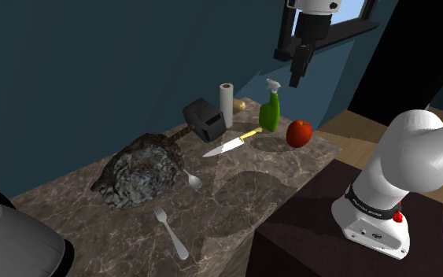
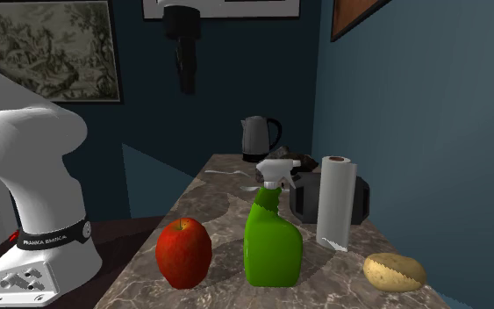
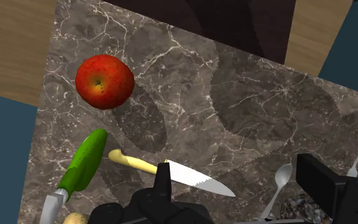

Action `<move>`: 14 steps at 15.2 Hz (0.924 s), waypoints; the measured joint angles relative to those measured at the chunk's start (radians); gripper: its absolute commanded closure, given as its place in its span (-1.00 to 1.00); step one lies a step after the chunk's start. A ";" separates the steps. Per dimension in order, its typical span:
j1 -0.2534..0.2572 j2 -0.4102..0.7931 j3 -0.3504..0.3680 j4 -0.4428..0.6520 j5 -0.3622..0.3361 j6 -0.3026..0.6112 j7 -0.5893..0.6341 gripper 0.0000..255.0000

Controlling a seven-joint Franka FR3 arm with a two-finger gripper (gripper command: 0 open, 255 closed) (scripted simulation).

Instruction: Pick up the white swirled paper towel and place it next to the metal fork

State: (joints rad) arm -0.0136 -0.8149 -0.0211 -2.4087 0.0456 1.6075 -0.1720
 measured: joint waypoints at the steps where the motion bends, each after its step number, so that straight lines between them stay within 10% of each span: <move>1: 0.000 0.000 0.000 0.000 0.000 0.000 0.000 -1.00; 14: -0.052 0.377 0.009 0.075 -0.018 0.392 0.093 -1.00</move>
State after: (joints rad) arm -0.0656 -0.4376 -0.0120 -2.3342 0.0273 1.9993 -0.0794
